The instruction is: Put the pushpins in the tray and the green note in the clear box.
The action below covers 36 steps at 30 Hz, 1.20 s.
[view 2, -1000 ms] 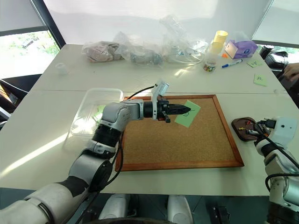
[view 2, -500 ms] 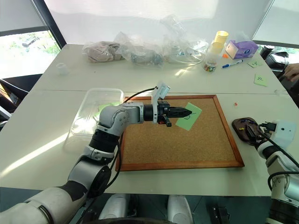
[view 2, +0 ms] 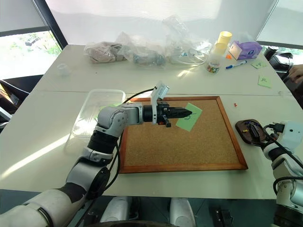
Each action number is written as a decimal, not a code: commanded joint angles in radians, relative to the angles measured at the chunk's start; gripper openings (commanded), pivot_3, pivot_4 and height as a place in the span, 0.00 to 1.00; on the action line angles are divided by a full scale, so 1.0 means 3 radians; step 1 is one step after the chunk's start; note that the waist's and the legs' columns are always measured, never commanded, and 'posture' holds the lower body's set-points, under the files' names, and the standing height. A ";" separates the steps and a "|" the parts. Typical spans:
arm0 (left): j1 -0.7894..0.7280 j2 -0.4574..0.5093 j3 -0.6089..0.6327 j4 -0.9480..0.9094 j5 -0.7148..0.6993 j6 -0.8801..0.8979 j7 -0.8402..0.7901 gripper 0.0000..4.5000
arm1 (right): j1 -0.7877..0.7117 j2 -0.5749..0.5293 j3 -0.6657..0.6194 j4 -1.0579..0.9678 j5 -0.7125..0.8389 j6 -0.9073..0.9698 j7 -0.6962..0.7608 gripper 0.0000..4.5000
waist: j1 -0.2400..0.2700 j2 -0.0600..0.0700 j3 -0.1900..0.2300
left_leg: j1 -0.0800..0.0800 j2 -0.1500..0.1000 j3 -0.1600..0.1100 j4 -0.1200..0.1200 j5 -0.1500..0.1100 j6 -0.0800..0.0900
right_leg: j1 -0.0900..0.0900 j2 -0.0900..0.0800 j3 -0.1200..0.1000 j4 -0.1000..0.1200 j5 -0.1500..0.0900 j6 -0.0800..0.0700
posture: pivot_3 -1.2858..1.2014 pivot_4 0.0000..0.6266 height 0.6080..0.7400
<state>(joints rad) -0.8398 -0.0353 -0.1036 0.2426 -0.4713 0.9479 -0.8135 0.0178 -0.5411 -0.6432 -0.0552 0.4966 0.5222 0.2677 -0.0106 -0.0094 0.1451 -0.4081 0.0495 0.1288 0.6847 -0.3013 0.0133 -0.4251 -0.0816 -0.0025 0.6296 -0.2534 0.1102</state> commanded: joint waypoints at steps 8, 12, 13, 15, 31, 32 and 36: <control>-0.0703 0.0947 0.0414 -0.0356 -0.0035 -0.0050 0.0074 0.00 | 0.0398 -0.0481 0.0321 -0.1872 0.0856 0.0475 0.0771 0.99 | -0.0031 0.0003 0.0003 | 0.0002 0.0000 -0.0014 -0.0002 0.0000 0.0000 | -0.0001 0.0010 0.0002 0.0001 0.0001 0.0001 | 0.52 0.24 0.98; -0.0762 0.1796 0.0330 -0.0300 0.0168 0.0314 0.0069 0.00 | 0.0252 -0.0708 0.0688 -0.2314 0.1289 0.0819 0.0861 0.99 | -0.0029 0.0004 0.0003 | 0.0004 -0.0002 -0.0030 -0.0004 0.0000 -0.0002 | 0.0001 0.0015 0.0001 0.0003 0.0000 0.0000 | 0.52 0.24 0.98; -0.0743 0.1898 0.0347 -0.0304 0.0143 0.0417 0.0084 0.00 | 0.0213 -0.0733 0.0762 -0.2344 0.1316 0.0847 0.0865 0.99 | -0.0017 0.0003 0.0004 | 0.0004 -0.0004 -0.0032 -0.0004 0.0001 -0.0002 | 0.0001 0.0015 0.0001 0.0003 0.0000 0.0000 | 0.52 0.24 0.98; -0.0655 0.2153 0.0544 -0.0327 -0.0038 0.0935 0.0084 0.00 | 0.0032 -0.0752 0.1000 -0.2373 0.1367 0.0885 0.0895 0.99 | 0.0002 -0.0003 0.0007 | 0.0002 -0.0004 -0.0035 -0.0002 0.0002 -0.0004 | 0.0002 0.0014 -0.0001 0.0002 0.0000 0.0000 | 0.52 0.24 0.98; -0.0025 0.2528 0.0796 -0.0313 -0.0273 0.1676 0.0275 0.39 | -0.0433 -0.0520 0.1793 -0.1964 0.0795 0.0557 0.1054 1.00 | 0.0066 -0.0041 0.0026 | -0.0004 -0.0011 -0.0039 0.0003 0.0006 -0.0011 | 0.0002 0.0007 -0.0003 0.0004 0.0000 0.0000 | 0.52 0.24 0.98; -0.0034 0.2526 0.0797 -0.0299 -0.0271 0.1663 0.0285 0.48 | -0.0421 -0.0514 0.1787 -0.1954 0.0784 0.0548 0.1055 1.00 | 0.0069 -0.0043 0.0027 | -0.0004 -0.0011 -0.0039 0.0003 0.0006 -0.0011 | 0.0002 0.0007 -0.0003 0.0004 0.0000 0.0000 | 0.52 0.24 0.98; -0.0043 0.2548 0.0761 -0.0284 -0.0242 0.1591 0.0314 0.85 | -0.0380 -0.0511 0.1746 -0.1915 0.0741 0.0521 0.1076 1.00 | 0.0070 -0.0043 0.0027 | -0.0003 -0.0011 -0.0039 0.0004 0.0006 -0.0011 | 0.0003 0.0007 -0.0004 0.0004 0.0000 0.0000 | 0.52 0.24 0.98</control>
<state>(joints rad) -0.8303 0.7134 0.1215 0.1801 -0.5413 1.4433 -0.7201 -0.0932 -0.6970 -0.0928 -0.6207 0.7205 0.7011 0.5846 0.0103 -0.0223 0.1531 -0.4092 0.0462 0.1170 0.6857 -0.2995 0.0100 -0.4243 -0.0795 -0.0036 0.6308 -0.2533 0.1103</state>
